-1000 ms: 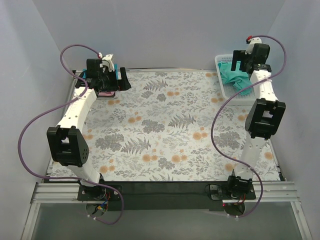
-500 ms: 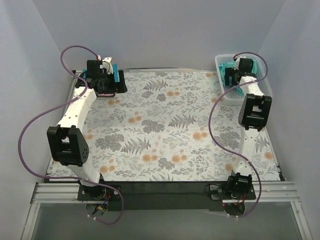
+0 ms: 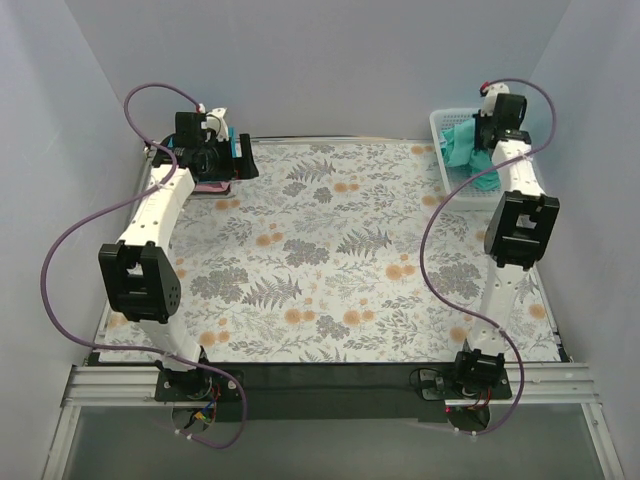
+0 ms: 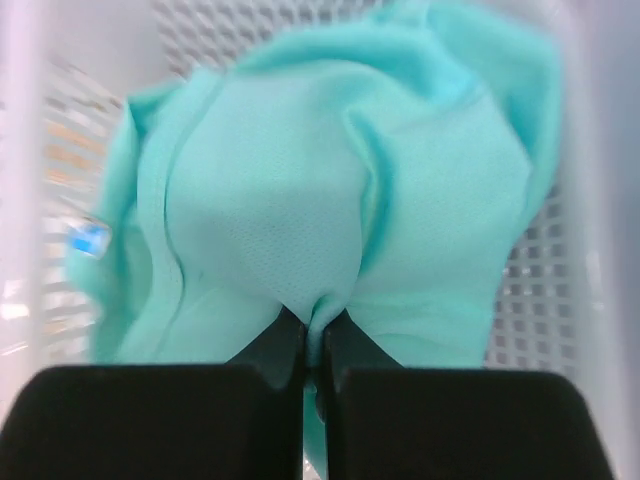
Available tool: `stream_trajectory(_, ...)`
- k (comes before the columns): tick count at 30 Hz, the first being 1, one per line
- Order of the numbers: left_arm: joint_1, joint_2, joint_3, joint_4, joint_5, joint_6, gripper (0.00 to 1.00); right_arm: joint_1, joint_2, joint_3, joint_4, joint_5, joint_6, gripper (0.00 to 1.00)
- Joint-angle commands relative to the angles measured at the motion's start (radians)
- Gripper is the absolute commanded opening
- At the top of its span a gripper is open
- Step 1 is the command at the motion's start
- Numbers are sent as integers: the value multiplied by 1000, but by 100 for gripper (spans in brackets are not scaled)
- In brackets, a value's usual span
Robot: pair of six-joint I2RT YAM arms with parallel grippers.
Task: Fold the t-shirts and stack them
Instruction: Grab the tshirt from the pile, then move the tshirt to the center of the board
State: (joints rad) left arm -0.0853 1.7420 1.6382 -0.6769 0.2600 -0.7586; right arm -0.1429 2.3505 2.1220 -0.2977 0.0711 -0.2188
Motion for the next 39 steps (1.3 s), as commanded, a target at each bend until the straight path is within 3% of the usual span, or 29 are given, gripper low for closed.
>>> stream_trajectory(1,12,4,57,-18,100,5,98,2,-287,6,65,-167,50,1)
stream_trajectory(4,19,24,78,-13,151,-8,98,12,-417,-48,66,-374,50,1)
stream_trajectory(10,73,40,121,28,242,-62,96,84,-637,-180,80,-571,75,1)
stream_trajectory(13,84,42,141,37,297,-64,95,153,-746,-259,92,-585,68,1)
stream_trajectory(19,127,-34,74,76,386,-31,95,368,-970,-574,181,-522,47,1)
stream_trajectory(24,128,-117,-61,109,439,8,94,534,-984,-859,248,-482,84,1)
stream_trajectory(28,128,-148,-151,119,439,13,92,603,-862,-913,289,-475,143,1)
stream_trajectory(31,128,-174,-205,119,456,30,88,673,-743,-861,289,-511,205,1)
stream_trajectory(32,128,-185,-224,123,472,36,87,686,-675,-838,289,-527,213,16)
stream_trajectory(34,128,-222,-261,129,496,48,87,703,-636,-798,289,-544,232,34)
stream_trajectory(35,128,-234,-300,131,524,70,87,701,-628,-783,282,-553,223,58)
stream_trajectory(36,127,-258,-319,131,542,87,86,698,-628,-765,260,-539,184,69)
stream_trajectory(38,105,-278,-372,129,551,145,86,678,-643,-703,151,-511,113,80)
stream_trajectory(39,99,-286,-388,129,547,163,85,639,-655,-691,109,-517,96,80)
